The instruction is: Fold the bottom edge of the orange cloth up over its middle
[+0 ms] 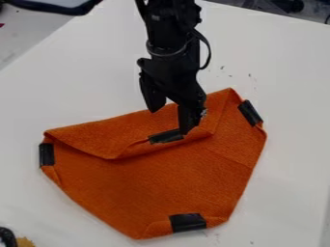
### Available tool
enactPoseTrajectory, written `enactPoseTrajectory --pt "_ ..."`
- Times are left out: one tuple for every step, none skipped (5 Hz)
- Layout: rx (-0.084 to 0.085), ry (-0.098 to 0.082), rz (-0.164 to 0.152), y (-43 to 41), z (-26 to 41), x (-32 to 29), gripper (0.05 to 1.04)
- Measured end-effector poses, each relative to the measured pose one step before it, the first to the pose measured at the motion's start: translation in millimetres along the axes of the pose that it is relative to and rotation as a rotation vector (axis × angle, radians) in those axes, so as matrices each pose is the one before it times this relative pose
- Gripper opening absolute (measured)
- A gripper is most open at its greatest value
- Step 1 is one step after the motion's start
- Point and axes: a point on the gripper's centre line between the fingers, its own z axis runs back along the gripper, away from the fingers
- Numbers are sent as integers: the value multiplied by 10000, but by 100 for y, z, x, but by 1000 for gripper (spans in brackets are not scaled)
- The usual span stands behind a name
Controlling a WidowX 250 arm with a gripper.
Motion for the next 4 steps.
enactPoseTrajectory --pt "-59 254 82 -127 -629 -426 1000" --pt "-50 143 242 -1711 -308 -524 1000" --pt "-34 63 274 -916 239 -213 1000" --pt "-473 210 137 -1666 -132 -408 1000"
